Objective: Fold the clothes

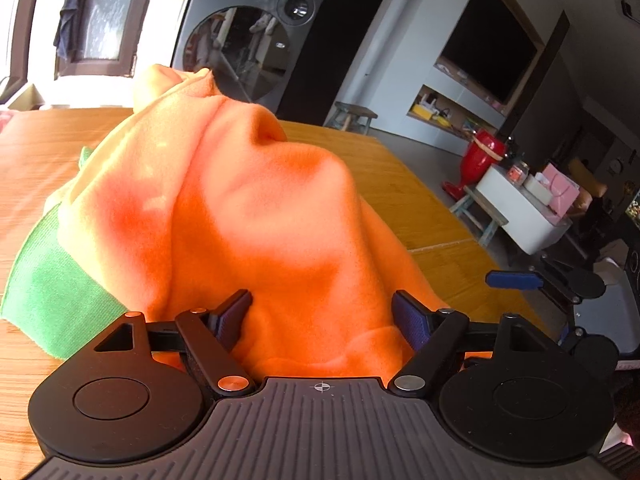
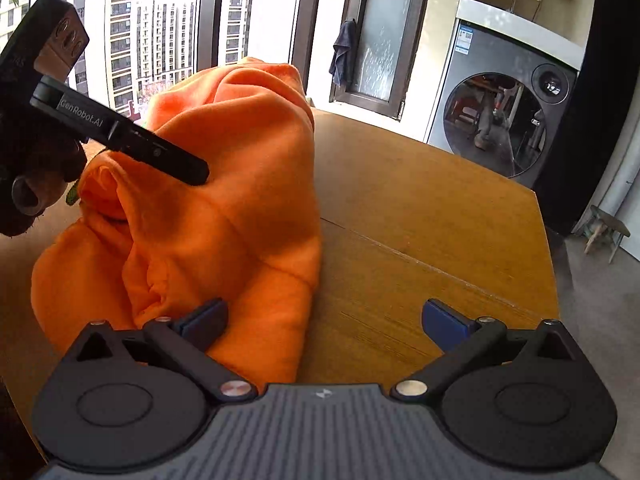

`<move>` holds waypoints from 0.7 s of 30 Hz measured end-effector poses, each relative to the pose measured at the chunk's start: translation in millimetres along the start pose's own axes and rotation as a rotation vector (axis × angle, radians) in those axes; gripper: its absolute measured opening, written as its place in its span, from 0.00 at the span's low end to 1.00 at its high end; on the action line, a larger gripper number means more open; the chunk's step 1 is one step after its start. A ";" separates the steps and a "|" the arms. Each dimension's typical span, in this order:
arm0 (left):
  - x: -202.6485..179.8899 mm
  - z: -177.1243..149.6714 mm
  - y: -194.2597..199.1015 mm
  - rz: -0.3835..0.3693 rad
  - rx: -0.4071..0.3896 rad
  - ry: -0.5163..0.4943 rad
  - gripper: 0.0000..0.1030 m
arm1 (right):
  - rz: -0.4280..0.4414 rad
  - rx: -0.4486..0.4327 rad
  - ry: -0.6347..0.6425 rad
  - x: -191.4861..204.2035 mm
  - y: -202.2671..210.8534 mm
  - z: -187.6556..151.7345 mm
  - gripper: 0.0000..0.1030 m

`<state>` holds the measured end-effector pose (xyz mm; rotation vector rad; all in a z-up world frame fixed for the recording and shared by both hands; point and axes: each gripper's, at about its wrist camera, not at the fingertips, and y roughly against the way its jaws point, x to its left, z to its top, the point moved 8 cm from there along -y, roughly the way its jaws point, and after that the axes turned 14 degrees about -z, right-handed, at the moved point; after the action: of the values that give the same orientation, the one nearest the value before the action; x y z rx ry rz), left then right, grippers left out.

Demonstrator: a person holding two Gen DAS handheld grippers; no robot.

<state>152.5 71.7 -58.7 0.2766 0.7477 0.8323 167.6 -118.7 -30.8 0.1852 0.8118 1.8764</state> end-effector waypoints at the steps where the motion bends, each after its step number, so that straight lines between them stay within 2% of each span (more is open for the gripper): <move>1: -2.4 -3.3 5.5 0.006 0.002 -0.016 0.81 | 0.021 -0.009 -0.020 -1.9 3.6 4.4 1.00; 4: -9.9 -14.4 21.8 0.040 0.011 -0.067 0.83 | 0.108 -0.039 -0.136 -9.3 9.8 22.2 1.00; 7: -14.4 -22.0 29.8 0.079 0.022 -0.098 0.85 | 0.090 -0.049 -0.155 -6.1 0.4 29.5 1.00; 12: -20.5 -26.3 43.5 0.129 0.028 -0.114 0.87 | 0.032 0.025 -0.048 16.7 -22.8 8.2 1.00; 14: -24.8 -25.4 51.5 0.148 0.019 -0.127 0.91 | 0.016 0.038 -0.007 20.2 -23.2 5.0 1.00; 18: -32.2 -20.9 69.5 0.164 -0.032 -0.133 0.92 | -0.010 -0.021 0.072 17.4 3.1 4.8 1.00; 21: -32.9 -15.7 81.2 0.183 -0.077 -0.122 0.92 | 0.041 -0.070 0.091 17.8 33.6 6.0 1.00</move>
<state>81.0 99.4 -13.5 0.3277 0.5810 1.0060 136.9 -108.6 -9.8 0.0739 0.8075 1.9603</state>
